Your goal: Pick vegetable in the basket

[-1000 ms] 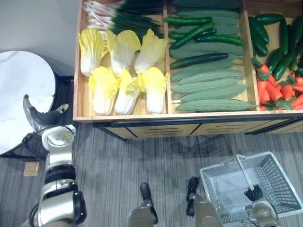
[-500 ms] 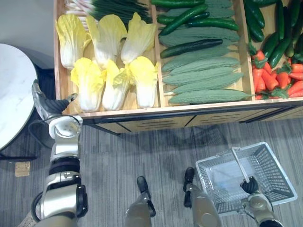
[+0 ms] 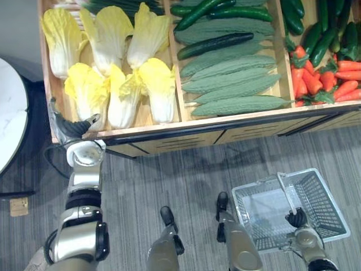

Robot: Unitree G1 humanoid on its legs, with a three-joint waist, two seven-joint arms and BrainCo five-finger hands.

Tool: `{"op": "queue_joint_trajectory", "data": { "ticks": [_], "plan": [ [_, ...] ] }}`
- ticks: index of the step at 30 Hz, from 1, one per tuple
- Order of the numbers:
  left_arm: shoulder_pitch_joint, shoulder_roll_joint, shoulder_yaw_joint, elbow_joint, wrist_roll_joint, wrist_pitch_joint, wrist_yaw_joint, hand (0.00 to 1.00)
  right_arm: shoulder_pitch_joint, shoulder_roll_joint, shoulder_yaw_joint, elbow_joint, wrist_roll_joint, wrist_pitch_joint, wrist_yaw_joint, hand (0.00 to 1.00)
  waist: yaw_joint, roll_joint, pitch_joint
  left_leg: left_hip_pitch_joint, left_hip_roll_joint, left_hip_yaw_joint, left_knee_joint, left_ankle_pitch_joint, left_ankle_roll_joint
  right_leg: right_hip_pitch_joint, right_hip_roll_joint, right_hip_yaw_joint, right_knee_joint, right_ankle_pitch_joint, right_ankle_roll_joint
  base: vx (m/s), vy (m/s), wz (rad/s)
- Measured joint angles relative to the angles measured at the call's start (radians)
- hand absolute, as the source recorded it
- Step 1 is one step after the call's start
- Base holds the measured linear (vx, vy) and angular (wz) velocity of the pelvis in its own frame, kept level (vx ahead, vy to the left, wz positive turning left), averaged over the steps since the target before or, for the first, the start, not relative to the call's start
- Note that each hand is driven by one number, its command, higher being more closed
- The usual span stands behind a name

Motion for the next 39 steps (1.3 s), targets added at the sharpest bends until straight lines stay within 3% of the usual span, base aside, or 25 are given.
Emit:
{"op": "queue_joint_trajectory", "data": {
  "ticks": [4,17,24,25,39],
  "plan": [
    [-0.009,-0.002,0.000,0.014,0.000,0.001,0.000,0.00,-0.003,0.000,0.001,-0.001,0.000,-0.001,0.000,1.00,0.000,0.001,0.000,-0.023,-0.001,0.010,0.002,0.000,0.000,-0.009,0.004,0.008,-0.043,0.032,-0.004,0.03,-0.006,-0.07],
    [-0.130,-0.002,-0.003,0.132,-0.002,0.012,0.002,0.00,-0.003,-0.004,0.013,-0.012,0.001,-0.002,-0.015,1.00,0.000,0.001,0.012,-0.076,-0.007,-0.009,0.005,0.007,0.007,-0.039,-0.002,-0.004,-0.068,0.054,-0.002,0.01,-0.001,0.03],
    [-0.226,-0.015,-0.065,0.136,0.003,0.025,0.004,0.00,-0.025,-0.004,0.048,-0.020,0.016,-0.003,-0.028,1.00,0.001,0.001,0.048,-0.104,-0.018,-0.043,0.002,0.017,0.013,-0.041,-0.015,-0.036,-0.077,0.057,-0.002,0.04,0.015,0.16],
    [-0.229,-0.017,-0.068,0.136,0.003,0.026,0.005,1.00,-0.027,-0.004,0.051,-0.021,0.016,-0.003,-0.029,1.00,0.001,0.002,0.048,-0.107,-0.019,-0.046,0.002,0.018,0.014,-0.042,-0.016,-0.038,-0.078,0.057,-0.002,0.05,0.018,0.16],
    [-0.291,-0.009,-0.130,0.164,0.042,0.030,-0.020,1.00,-0.080,-0.005,0.121,-0.019,0.017,-0.027,-0.029,1.00,0.004,-0.001,0.051,-0.130,-0.029,-0.067,-0.005,0.033,0.020,-0.056,-0.028,-0.056,-0.074,0.062,0.002,0.02,0.008,0.05]
  ]
}}
